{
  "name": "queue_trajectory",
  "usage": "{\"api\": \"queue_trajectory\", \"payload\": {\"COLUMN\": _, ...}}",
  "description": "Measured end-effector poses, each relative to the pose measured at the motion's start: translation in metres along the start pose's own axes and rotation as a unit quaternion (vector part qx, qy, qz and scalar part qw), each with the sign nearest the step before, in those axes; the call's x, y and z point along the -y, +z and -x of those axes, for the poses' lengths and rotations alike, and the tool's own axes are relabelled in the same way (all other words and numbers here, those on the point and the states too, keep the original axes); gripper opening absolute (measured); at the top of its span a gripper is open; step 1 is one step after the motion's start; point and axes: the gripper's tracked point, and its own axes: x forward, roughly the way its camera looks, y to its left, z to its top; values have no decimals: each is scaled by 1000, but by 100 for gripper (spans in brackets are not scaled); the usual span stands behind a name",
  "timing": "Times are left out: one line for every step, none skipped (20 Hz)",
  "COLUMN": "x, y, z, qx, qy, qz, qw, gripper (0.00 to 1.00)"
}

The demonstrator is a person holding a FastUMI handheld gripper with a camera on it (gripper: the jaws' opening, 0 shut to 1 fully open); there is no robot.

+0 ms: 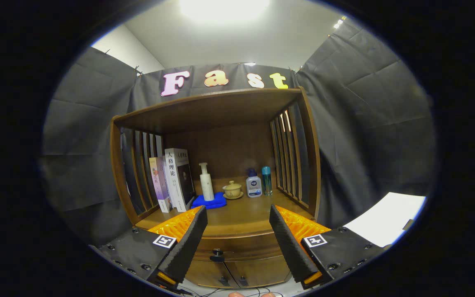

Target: Pull open the drawer, take out the items inside it, and place them on the countertop above the cabinet.

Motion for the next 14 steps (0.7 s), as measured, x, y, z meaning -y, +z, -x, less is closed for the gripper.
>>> {"api": "queue_trajectory", "payload": {"x": -1, "y": -3, "z": -3, "qx": 1, "qy": 2, "qz": 3, "qw": 1000, "gripper": 96}}
{"api": "queue_trajectory", "payload": {"x": 1, "y": -5, "z": -6, "qx": 2, "qy": -1, "qz": 8, "qw": 1000, "gripper": 96}}
{"api": "queue_trajectory", "payload": {"x": 4, "y": -7, "z": -9, "qx": 4, "qy": -3, "qz": 13, "qw": 1000, "gripper": 96}}
{"api": "queue_trajectory", "payload": {"x": 4, "y": -12, "z": -13, "qx": 6, "qy": -5, "qz": 16, "qw": 1000, "gripper": 96}}
{"api": "queue_trajectory", "payload": {"x": 2, "y": -16, "z": -17, "qx": 5, "qy": -3, "qz": 16, "qw": 1000, "gripper": 96}}
{"api": "queue_trajectory", "payload": {"x": -1, "y": -24, "z": -21, "qx": 2, "qy": 0, "qz": 13, "qw": 1000, "gripper": 96}}
{"api": "queue_trajectory", "payload": {"x": -5, "y": -30, "z": -25, "qx": 0, "qy": 6, "qz": 11, "qw": 1000, "gripper": 96}}
{"api": "queue_trajectory", "payload": {"x": -9, "y": -36, "z": -29, "qx": -2, "qy": 15, "qz": 12, "qw": 1000, "gripper": 96}}
{"api": "queue_trajectory", "payload": {"x": -14, "y": -44, "z": -34, "qx": -4, "qy": 24, "qz": 14, "qw": 1000, "gripper": 96}}
{"api": "queue_trajectory", "payload": {"x": -18, "y": -52, "z": -38, "qx": -8, "qy": 31, "qz": 19, "qw": 999, "gripper": 96}}
{"api": "queue_trajectory", "payload": {"x": -20, "y": -63, "z": -44, "qx": -14, "qy": 32, "qz": 24, "qw": 999, "gripper": 96}}
{"api": "queue_trajectory", "payload": {"x": -21, "y": -73, "z": -49, "qx": -21, "qy": 32, "qz": 30, "qw": 999, "gripper": 96}}
{"api": "queue_trajectory", "payload": {"x": -20, "y": -84, "z": -53, "qx": -28, "qy": 29, "qz": 35, "qw": 999, "gripper": 96}}
{"api": "queue_trajectory", "payload": {"x": -18, "y": -94, "z": -57, "qx": -33, "qy": 24, "qz": 36, "qw": 999, "gripper": 97}}
